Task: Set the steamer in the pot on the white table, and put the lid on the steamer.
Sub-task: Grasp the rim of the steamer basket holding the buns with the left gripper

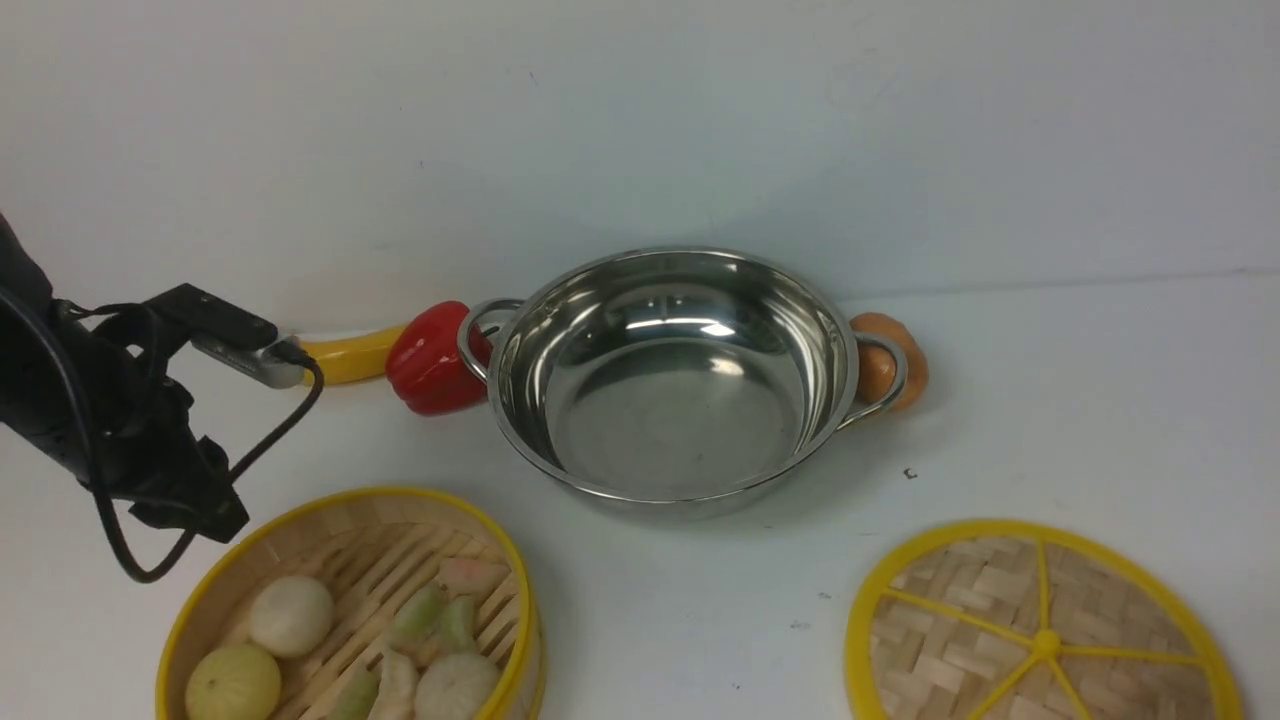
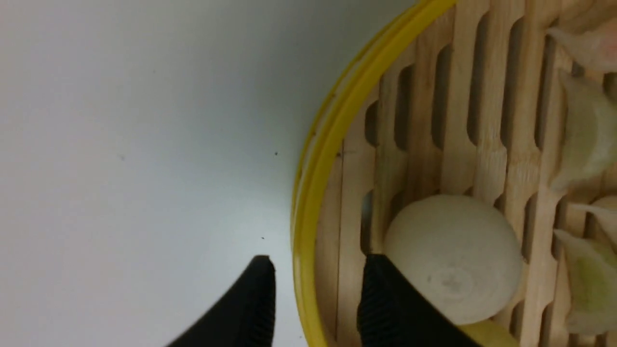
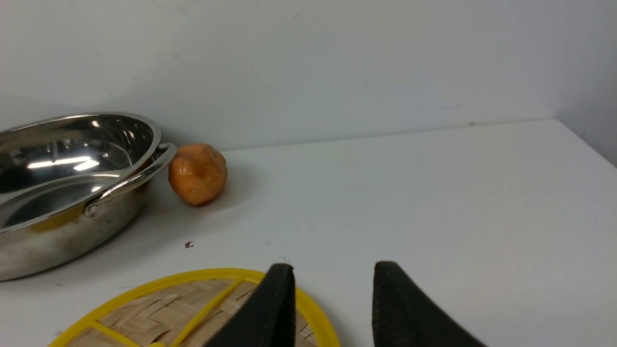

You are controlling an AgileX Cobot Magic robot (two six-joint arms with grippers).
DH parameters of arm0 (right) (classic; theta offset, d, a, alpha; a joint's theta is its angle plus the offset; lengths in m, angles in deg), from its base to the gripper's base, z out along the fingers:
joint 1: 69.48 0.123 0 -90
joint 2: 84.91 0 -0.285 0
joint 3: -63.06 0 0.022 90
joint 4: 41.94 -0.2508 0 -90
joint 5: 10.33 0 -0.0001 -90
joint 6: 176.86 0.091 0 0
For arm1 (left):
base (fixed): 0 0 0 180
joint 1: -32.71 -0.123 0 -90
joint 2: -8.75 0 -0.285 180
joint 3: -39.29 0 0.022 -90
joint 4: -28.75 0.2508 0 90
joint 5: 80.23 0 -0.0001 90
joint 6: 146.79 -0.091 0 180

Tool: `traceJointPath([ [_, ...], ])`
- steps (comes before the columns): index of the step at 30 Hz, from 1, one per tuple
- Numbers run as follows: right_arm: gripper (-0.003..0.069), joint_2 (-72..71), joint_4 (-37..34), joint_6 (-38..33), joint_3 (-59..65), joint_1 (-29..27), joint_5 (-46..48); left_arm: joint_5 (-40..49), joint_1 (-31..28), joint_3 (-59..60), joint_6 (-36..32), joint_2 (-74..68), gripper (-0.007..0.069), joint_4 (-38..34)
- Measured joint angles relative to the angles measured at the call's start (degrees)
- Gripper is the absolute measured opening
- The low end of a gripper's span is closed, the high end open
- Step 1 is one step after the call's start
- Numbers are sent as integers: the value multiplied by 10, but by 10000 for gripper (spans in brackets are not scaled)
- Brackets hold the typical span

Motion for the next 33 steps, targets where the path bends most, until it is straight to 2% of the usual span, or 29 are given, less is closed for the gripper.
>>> traceJointPath([
  [33,243,0,0,0,0,0,0,-15,-1,0,65,-96,241,30],
])
